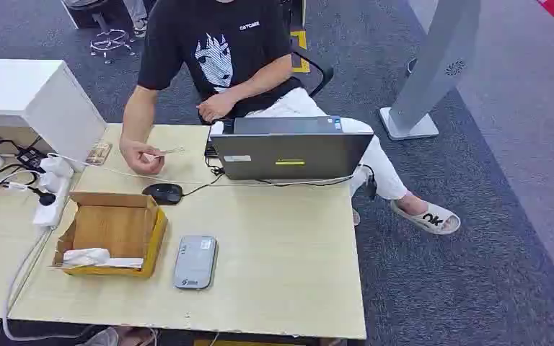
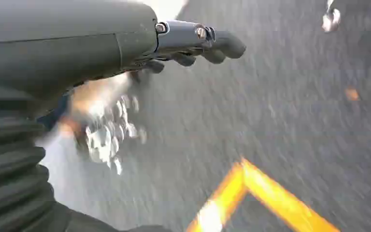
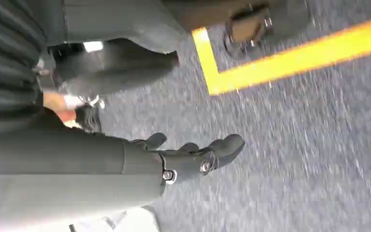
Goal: Pass the card to the sensor for recognition and then transmit it.
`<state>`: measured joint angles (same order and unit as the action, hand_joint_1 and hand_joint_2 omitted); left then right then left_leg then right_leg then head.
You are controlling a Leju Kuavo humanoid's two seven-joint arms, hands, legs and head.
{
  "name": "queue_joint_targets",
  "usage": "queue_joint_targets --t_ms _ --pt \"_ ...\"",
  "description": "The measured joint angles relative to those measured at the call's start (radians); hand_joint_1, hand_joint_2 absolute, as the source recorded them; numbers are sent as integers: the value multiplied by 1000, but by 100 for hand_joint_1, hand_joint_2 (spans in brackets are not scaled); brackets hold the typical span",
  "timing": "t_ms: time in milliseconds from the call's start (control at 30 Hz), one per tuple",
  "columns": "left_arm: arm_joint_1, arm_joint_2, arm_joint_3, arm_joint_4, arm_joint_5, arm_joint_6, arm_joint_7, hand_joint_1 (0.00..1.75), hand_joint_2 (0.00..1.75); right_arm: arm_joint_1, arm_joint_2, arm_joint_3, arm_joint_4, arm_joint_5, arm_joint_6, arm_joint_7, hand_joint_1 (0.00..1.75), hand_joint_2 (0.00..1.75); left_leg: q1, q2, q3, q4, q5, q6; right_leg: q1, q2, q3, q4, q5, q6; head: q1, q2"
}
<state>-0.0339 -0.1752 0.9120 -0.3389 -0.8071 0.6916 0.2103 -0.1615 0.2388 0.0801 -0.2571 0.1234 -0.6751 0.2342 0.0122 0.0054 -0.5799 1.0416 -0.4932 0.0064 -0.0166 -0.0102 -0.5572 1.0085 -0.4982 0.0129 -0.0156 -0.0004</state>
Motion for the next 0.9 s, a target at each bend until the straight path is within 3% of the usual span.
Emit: queue_joint_targets --t_ms 67,100,200,300,400,600,900 --pt "-17 -34 189 -66 -206 2 43 0 175 1 1 -21 -2 74 -9 12 0 175 0 0 0 0 0 0 0 -1 0 0 0 0 0 0" --pt "-27 -54 272 -128 -280 2 87 0 175 6 6 -69 -9 189 -10 12 0 175 0 0 0 0 0 0 0 0 1 0 0 0 0 0" --pt "-35 -85 420 -271 -220 5 146 0 175 22 15 -264 -32 425 -10 -43 0 175 0 3 0 -1 -1 -1 0 3 0 1 1 -1 0 0" --pt "-31 -104 507 -372 -212 5 149 0 175 9 23 -432 -35 495 -13 -131 0 175 0 0 0 0 0 -1 0 0 0 0 0 -1 0 0" --pt "-28 -120 551 -455 -213 5 149 0 175 0 29 -590 -38 545 -13 -205 0 175 0 -3 0 -1 0 -1 0 -4 1 0 0 0 1 0" --pt "-34 -130 578 -483 -218 5 101 0 175 -14 34 -812 -33 652 -13 -301 0 175 0 -3 0 -1 0 -1 0 -4 2 1 0 0 0 0" --pt "-39 -120 583 -482 -231 5 42 0 175 -41 43 -1028 -9 733 -13 -359 0 175 0 -3 1 -1 0 -1 0 -3 2 1 0 0 0 0"
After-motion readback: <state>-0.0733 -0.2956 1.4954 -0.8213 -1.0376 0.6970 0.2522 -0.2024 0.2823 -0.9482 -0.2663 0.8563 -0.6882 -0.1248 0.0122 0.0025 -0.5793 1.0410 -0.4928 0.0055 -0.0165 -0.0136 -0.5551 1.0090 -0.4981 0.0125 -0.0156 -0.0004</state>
